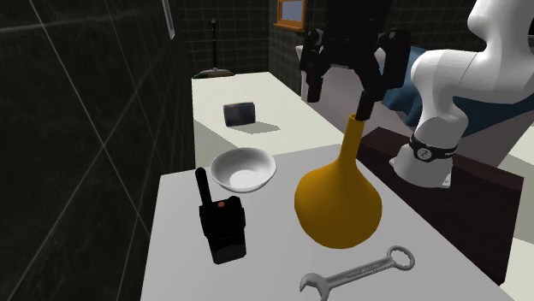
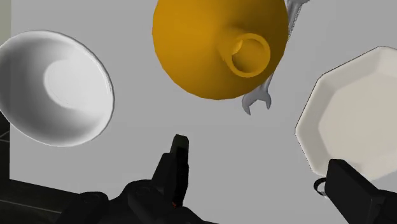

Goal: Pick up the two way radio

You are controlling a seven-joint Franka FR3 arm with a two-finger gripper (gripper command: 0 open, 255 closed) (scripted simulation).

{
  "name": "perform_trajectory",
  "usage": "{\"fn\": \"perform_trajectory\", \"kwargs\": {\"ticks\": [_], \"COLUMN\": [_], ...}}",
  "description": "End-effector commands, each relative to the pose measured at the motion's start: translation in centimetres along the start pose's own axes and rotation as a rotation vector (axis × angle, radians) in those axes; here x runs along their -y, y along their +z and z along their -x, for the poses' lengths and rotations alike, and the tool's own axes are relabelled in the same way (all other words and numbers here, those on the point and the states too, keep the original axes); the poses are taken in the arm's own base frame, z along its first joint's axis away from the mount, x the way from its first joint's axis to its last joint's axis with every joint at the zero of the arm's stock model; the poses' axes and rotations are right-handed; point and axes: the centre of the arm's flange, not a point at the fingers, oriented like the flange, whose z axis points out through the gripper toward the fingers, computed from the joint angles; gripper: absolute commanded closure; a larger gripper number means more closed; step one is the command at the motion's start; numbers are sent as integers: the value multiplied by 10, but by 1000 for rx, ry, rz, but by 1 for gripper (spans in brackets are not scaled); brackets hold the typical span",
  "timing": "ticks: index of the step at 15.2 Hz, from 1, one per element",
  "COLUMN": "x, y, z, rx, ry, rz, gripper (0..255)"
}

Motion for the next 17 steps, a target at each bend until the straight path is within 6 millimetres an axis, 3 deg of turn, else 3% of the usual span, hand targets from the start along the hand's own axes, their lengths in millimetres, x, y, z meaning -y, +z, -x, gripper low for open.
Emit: {"fn": "perform_trajectory", "kwargs": {"ticks": [1,15,17], "x": [-8,-61,-64], "y": [21,153,163], "z": [-19,-149,-153], "rx": [12,97,101], "ry": [5,39,40], "rz": [6,47,48], "gripper": [0,0,0]}}
